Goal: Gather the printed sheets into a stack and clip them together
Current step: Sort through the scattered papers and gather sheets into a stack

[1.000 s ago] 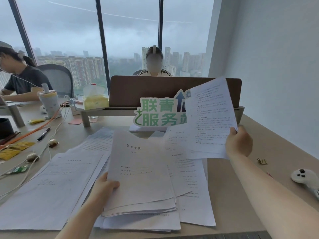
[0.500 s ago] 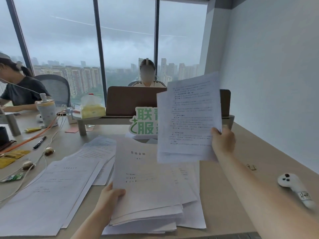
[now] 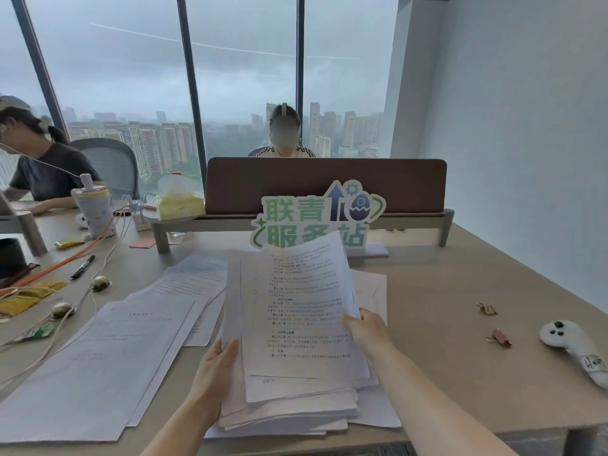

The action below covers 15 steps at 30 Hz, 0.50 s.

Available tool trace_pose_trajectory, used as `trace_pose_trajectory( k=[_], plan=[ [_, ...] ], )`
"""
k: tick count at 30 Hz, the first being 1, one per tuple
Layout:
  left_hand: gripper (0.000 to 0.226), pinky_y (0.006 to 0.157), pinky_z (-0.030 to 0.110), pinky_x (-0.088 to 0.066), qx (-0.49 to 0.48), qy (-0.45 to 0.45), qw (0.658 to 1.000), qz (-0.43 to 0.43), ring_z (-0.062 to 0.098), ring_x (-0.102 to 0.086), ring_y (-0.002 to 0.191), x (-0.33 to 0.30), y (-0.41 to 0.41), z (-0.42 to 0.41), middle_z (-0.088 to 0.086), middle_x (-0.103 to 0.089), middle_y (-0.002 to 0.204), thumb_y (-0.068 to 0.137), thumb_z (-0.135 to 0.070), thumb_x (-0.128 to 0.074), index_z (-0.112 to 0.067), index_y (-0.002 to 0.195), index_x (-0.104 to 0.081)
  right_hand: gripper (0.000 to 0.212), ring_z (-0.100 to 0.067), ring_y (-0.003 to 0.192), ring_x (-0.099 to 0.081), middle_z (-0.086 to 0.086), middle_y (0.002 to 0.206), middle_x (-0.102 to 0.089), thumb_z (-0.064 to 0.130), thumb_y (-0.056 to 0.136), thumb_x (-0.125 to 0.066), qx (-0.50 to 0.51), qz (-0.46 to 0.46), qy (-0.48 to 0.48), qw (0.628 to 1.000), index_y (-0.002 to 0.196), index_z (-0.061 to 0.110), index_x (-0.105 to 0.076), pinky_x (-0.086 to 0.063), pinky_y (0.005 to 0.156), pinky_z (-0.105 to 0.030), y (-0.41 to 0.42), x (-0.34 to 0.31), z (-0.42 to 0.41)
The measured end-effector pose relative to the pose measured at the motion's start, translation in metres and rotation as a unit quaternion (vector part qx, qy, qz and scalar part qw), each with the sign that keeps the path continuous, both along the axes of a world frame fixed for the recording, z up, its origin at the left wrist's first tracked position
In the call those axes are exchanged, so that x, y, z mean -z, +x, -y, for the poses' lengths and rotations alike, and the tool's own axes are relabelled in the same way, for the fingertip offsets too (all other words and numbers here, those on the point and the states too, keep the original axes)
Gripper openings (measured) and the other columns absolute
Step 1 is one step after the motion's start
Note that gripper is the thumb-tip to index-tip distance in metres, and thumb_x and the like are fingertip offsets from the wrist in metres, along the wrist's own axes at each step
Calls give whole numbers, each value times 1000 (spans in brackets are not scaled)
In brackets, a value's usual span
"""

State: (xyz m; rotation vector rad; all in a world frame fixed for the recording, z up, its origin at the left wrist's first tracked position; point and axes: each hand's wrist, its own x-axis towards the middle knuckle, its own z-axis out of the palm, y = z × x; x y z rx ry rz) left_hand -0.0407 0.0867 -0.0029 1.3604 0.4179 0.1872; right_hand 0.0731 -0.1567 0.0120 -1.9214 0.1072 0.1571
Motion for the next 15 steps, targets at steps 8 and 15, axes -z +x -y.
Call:
trace_pose_trajectory(
  k=[8, 15],
  plan=[
    [25, 84, 51, -56, 69, 21, 996, -47, 34, -72, 95, -3, 6, -2, 13, -75, 105, 101, -30, -46, -17, 119, -58, 4, -22, 82, -68, -7, 97, -70, 14, 91, -62, -78, -25, -32, 996, 92, 14, -66, -57, 84, -37, -2, 3, -10],
    [34, 93, 49, -52, 116, -27, 987, -112, 35, -70, 100, -9, 14, -9, 12, -71, 114, 92, -31, -61, -17, 123, -57, 3, -25, 94, -69, -2, 97, -69, 16, 88, -66, -101, -28, -66, 992, 87, 19, -67, -57, 88, -39, -5, 2, -15]
  ],
)
